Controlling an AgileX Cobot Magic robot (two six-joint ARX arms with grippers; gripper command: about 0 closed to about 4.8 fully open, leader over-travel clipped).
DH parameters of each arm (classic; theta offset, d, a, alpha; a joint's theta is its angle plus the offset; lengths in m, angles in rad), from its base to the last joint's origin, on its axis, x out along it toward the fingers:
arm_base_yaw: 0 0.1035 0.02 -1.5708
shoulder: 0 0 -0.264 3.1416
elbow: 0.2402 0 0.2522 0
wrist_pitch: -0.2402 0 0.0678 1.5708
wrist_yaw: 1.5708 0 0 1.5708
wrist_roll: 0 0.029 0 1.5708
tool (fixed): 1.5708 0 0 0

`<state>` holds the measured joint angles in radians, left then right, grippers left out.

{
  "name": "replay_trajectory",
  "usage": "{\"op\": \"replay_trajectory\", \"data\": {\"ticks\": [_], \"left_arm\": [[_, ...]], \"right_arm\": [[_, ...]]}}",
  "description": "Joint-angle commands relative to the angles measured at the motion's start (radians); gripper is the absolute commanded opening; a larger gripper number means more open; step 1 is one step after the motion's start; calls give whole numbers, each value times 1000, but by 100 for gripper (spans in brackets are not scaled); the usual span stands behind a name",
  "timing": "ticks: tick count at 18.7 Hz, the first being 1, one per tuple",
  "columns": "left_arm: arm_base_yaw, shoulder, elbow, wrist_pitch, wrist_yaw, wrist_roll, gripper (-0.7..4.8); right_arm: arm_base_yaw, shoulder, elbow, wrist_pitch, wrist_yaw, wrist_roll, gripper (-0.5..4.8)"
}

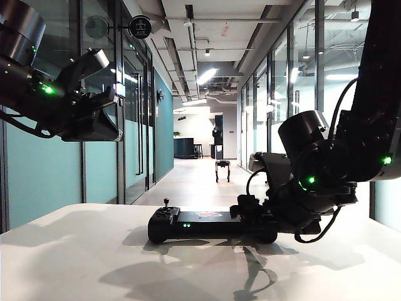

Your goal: Push the left joystick on the remote control sitting on the white table backward to make the robot dog back up in a straight line until it returns close to you.

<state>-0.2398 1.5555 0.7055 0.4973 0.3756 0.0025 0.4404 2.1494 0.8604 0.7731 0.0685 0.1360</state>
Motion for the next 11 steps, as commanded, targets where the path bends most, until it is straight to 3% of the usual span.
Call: {"op": "replay_trajectory", "data": {"ticks": [1, 11], "left_arm": [[-1, -1, 4, 11, 7, -3, -5], [-1, -1, 4, 6, 7, -3, -5]], "right_arm": [[-1, 8, 23, 16, 1, 2, 332], [-26, 16, 28, 21, -19, 2, 332]]}}
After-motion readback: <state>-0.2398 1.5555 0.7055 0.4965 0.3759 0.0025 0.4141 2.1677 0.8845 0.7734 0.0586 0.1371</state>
